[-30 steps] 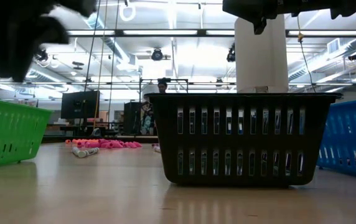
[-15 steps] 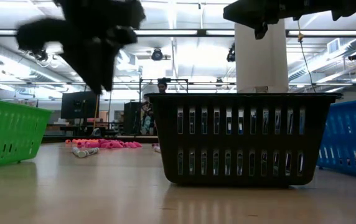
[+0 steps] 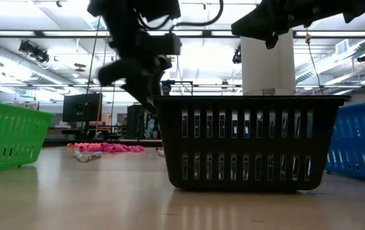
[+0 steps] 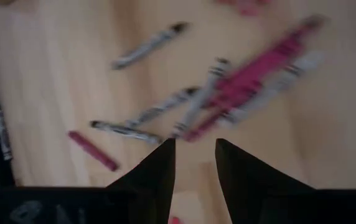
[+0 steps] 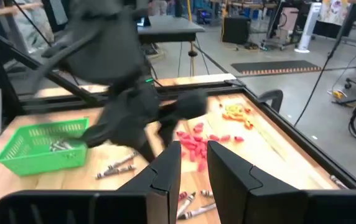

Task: Sort crayons
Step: Put the red crayon into the left blue bin

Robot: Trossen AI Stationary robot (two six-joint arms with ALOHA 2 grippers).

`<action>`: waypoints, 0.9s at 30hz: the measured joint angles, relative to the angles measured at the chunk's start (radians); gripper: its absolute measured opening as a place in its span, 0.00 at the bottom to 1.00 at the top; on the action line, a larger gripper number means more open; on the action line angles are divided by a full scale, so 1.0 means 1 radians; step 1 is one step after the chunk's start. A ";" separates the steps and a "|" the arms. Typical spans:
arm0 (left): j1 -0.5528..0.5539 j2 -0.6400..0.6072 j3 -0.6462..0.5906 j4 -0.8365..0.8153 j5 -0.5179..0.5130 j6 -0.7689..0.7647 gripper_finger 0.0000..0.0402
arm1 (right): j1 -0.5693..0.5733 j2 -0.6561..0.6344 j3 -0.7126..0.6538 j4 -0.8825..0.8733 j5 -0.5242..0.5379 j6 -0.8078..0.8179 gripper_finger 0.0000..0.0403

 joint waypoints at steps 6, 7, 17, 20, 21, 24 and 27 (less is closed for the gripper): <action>0.154 0.013 0.000 0.075 0.102 -0.149 0.31 | 0.000 0.000 0.000 -0.016 0.001 0.006 0.22; 0.176 0.018 0.000 0.074 0.104 -0.188 0.31 | 0.000 0.000 0.000 -0.016 0.001 0.006 0.22; 0.335 0.119 0.000 0.225 0.104 -0.349 0.31 | 0.000 0.000 0.000 -0.021 0.003 0.002 0.22; 0.354 0.140 0.000 0.235 0.106 -0.362 0.31 | 0.000 0.000 0.000 -0.022 0.003 0.002 0.22; 0.360 0.146 0.000 0.240 0.107 -0.362 0.31 | 0.000 0.000 0.000 -0.024 0.003 0.002 0.22; 0.377 0.167 0.000 0.249 0.106 -0.358 0.31 | 0.000 0.000 0.000 -0.027 0.003 0.002 0.22; 0.392 0.181 0.001 0.273 0.106 -0.348 0.31 | 0.001 0.000 0.000 -0.030 0.003 0.002 0.22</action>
